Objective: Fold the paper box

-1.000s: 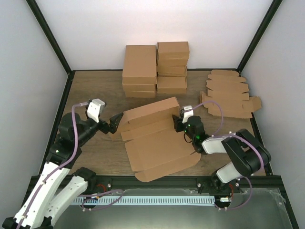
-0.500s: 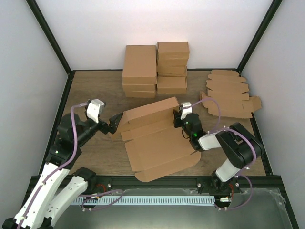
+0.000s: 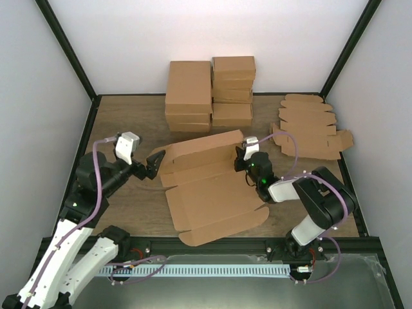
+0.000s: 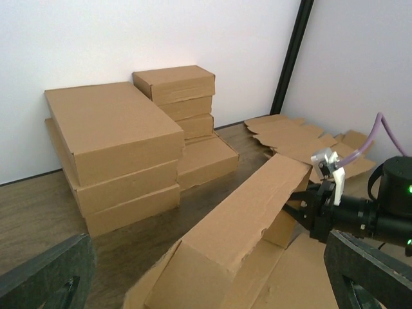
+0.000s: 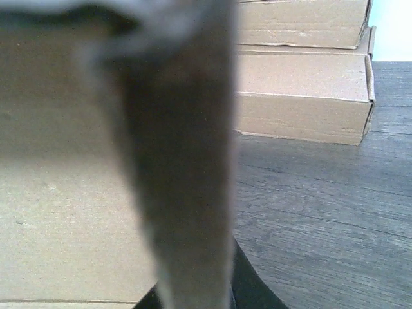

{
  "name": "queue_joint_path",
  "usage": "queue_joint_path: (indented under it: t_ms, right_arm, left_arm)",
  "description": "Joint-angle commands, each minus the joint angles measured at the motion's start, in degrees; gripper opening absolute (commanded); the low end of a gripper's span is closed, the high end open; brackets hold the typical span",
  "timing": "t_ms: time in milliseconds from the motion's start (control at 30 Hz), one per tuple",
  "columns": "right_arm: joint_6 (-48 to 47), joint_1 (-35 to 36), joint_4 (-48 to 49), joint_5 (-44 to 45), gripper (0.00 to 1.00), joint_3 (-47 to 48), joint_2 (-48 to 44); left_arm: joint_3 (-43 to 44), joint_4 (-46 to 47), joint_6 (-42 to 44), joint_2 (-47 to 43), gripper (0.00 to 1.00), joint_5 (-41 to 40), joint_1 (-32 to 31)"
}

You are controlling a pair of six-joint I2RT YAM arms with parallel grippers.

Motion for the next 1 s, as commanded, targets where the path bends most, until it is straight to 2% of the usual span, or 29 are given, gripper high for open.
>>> queue_joint_path:
  t_ms: [0, 133, 267, 400, 600, 800, 967]
  right_arm:
    - [3.53, 0.28, -1.51, 1.75, 0.01, 2.07, -2.88]
    - [8.01, -0.02, -4.26, 3.10, 0.01, 2.88, -3.86]
    - [14.57, -1.43, -7.16, 1.25, 0.01, 4.22, -4.91]
    - [18.33, -2.07, -9.04, 0.63, 0.01, 5.21, -6.58]
    - [22.37, -2.85, -11.46, 1.00, 0.01, 5.83, -8.70]
    - [26.78, -3.96, -13.14, 1.35, 0.01, 4.90, -10.44]
    - [27.31, -4.28, -13.49, 1.26, 0.01, 4.37, -11.75]
  left_arm:
    - [7.42, -1.56, -3.73, 0.24, 1.00, -0.62, -0.07]
    - [15.00, -7.08, -7.47, 2.82, 1.00, -0.19, -0.09]
    - [21.58, -13.94, -15.24, 6.52, 1.00, 0.50, -0.09]
    - [25.70, -19.73, -24.32, 9.37, 1.00, 4.83, -0.09]
    - [26.90, -24.13, -29.73, 10.39, 1.00, 9.39, -0.04]
    - [29.27, -26.40, -32.24, 7.84, 1.00, 7.74, -0.07]
    - [26.10, -24.73, -36.39, 4.03, 1.00, 5.73, -0.09]
